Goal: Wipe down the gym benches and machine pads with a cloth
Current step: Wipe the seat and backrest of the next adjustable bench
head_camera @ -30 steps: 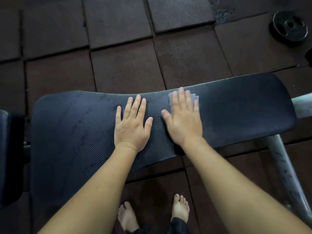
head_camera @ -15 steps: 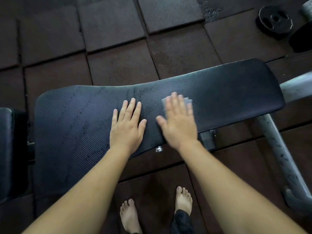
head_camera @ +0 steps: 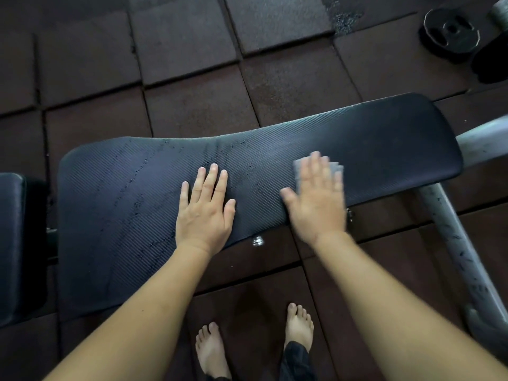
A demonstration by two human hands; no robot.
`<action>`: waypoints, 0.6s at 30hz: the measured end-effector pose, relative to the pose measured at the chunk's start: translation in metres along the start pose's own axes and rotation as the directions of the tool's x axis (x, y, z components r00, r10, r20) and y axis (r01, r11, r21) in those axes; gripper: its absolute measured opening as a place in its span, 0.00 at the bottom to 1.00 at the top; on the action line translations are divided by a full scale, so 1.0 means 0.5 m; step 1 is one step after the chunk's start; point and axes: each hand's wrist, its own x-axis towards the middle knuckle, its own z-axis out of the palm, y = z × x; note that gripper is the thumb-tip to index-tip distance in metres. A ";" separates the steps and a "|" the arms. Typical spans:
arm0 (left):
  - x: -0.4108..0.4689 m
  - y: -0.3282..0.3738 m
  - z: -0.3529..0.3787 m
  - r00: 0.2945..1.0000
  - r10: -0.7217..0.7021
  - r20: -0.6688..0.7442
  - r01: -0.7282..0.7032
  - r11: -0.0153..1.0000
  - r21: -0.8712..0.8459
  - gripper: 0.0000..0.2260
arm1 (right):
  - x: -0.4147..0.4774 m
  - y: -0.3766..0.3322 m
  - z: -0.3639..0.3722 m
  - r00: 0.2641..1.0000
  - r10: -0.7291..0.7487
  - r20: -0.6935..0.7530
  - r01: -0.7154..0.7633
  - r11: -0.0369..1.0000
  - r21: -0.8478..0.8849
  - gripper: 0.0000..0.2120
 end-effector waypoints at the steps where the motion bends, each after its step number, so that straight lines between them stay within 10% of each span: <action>1: 0.001 0.000 -0.001 1.000 -0.001 0.003 0.001 1.000 -0.001 0.30 | -0.014 -0.047 0.010 0.997 -0.069 0.016 0.069 0.998 -0.004 0.40; 10: 0.001 -0.047 -0.026 0.999 0.031 0.034 -0.028 0.994 -0.103 0.31 | 0.024 0.048 -0.008 0.966 -0.253 0.056 0.254 0.967 -0.014 0.32; 18: -0.021 -0.179 -0.049 0.997 -0.072 0.021 0.072 0.997 -0.040 0.31 | -0.052 -0.207 0.050 0.960 -0.277 0.050 0.277 0.961 -0.005 0.32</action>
